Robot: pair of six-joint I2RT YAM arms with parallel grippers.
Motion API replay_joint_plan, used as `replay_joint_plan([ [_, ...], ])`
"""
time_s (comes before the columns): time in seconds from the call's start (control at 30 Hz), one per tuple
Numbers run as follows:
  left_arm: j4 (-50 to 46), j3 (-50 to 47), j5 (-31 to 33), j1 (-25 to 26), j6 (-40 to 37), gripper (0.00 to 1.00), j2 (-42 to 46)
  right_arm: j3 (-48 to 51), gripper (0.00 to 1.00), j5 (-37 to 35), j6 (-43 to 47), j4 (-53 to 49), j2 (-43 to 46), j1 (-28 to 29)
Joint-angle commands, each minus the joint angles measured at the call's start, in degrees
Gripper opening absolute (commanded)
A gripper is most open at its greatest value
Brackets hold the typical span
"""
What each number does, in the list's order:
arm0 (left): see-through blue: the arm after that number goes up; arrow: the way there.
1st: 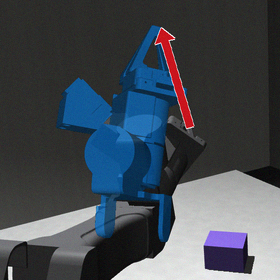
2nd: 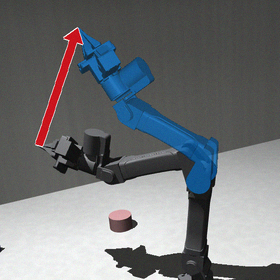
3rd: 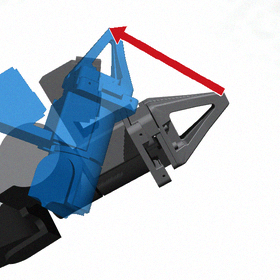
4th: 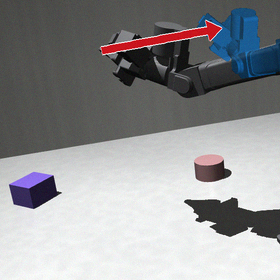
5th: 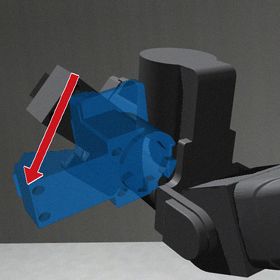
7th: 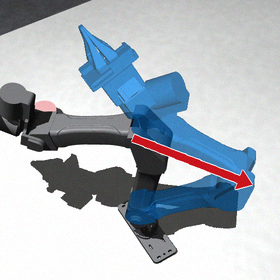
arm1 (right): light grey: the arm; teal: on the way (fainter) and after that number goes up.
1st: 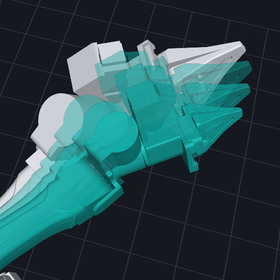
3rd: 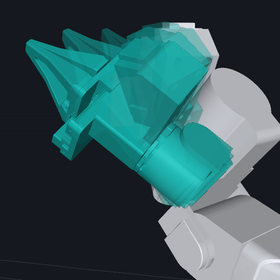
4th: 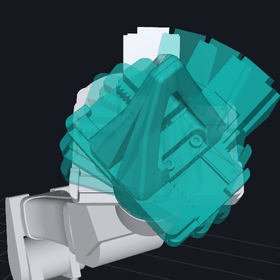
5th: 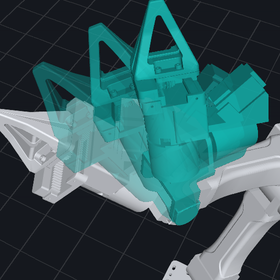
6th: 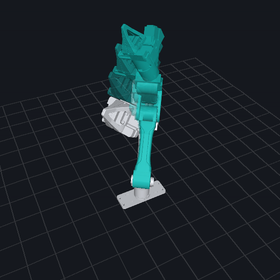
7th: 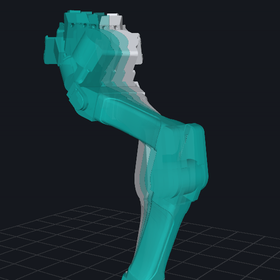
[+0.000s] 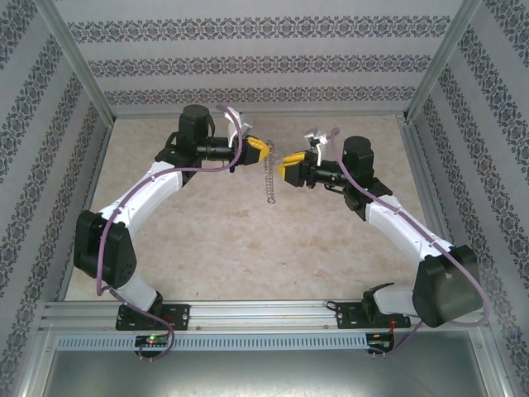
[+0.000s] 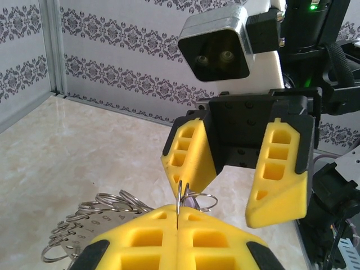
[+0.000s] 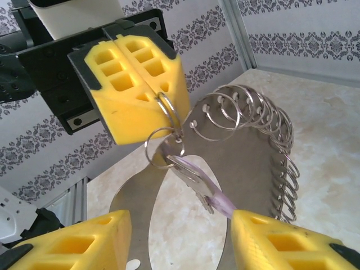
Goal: Put the keys on the keyring
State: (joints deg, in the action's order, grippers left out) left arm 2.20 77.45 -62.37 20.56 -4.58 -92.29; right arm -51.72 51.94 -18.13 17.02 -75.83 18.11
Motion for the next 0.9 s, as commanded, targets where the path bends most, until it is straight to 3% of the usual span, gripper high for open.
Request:
replay_joint_plan([
  [0.0, 4.8, -0.1, -1.7, 0.3, 1.9, 0.00, 2.0, -2.3, 0.49, 2.1, -0.3, 3.1, -1.2, 0.4],
  [0.27, 4.3, 0.4, -4.2, 0.4, 2.4, 0.00, 1.4, -4.5, 0.43, 4.3, -0.2, 3.2, -3.1, 0.9],
  [0.43, 4.3, 0.4, -4.4, 0.5, 2.7, 0.00, 1.5, -5.7, 0.10, 8.1, 0.2, 1.6, -3.7, 1.4],
  [0.5, 4.6, 0.4, -4.4, 0.5, 2.9, 0.00, 1.6, -5.6, 0.01, 8.5, 0.6, 1.0, -3.4, 1.4],
  [0.87, 7.4, -0.1, -3.8, 0.7, 4.7, 0.00, 2.4, -5.8, 0.00, 8.6, 3.7, -4.6, -4.2, 1.9],
])
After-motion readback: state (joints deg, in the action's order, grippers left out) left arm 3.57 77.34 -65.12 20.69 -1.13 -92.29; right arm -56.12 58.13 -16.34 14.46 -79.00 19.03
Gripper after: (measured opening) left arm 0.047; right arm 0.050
